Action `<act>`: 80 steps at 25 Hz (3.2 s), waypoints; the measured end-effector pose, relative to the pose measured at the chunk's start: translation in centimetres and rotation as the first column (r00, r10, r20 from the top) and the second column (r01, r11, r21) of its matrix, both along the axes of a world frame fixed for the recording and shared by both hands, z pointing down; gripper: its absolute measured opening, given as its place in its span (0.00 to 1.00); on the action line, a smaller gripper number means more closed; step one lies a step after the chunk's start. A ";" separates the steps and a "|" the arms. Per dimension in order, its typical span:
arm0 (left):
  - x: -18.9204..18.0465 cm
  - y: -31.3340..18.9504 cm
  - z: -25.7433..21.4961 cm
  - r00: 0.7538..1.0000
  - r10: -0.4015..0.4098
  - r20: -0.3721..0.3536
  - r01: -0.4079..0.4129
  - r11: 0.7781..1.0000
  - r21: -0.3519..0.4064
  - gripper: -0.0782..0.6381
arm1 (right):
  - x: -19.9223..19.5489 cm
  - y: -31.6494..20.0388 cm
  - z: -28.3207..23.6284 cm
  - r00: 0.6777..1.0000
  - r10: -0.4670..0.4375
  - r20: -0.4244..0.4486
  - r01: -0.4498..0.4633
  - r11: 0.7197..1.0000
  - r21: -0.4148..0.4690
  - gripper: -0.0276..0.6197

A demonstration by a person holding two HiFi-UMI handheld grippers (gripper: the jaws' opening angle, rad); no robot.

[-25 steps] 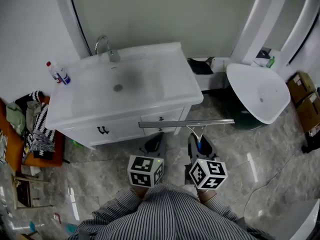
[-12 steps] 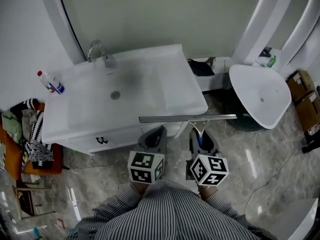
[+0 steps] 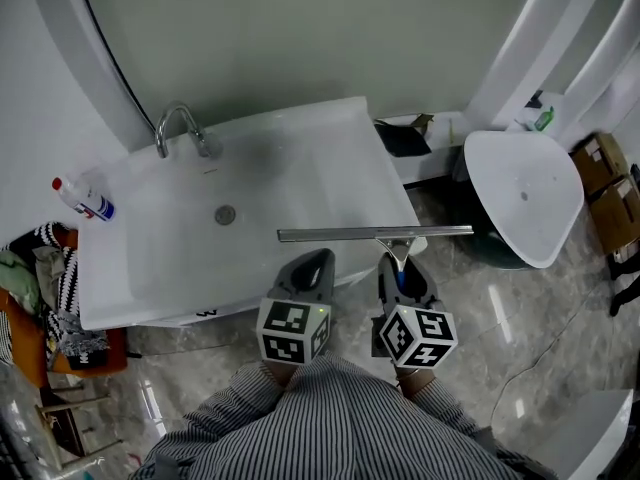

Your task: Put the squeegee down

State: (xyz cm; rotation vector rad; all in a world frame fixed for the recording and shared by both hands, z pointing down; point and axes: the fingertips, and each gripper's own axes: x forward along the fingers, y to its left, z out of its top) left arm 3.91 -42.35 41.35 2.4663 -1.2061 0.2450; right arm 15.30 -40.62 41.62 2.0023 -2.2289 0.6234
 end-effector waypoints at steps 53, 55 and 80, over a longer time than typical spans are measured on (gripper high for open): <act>1.3 -18.6 13.3 0.996 0.082 -0.024 -0.085 0.953 -0.291 0.13 | 1.6 -19.6 16.2 0.996 -0.011 -0.091 -0.022 0.932 -0.361 0.23; 1.1 -18.7 13.7 0.997 0.079 -0.018 -0.081 0.951 -0.298 0.13 | 1.7 -19.7 16.8 0.996 -0.015 -0.093 -0.022 0.924 -0.381 0.23; 1.1 -18.8 16.3 0.998 0.067 0.014 -0.058 0.932 -0.358 0.13 | 1.7 -20.1 19.5 0.992 -0.048 -0.116 -0.011 0.889 -0.457 0.24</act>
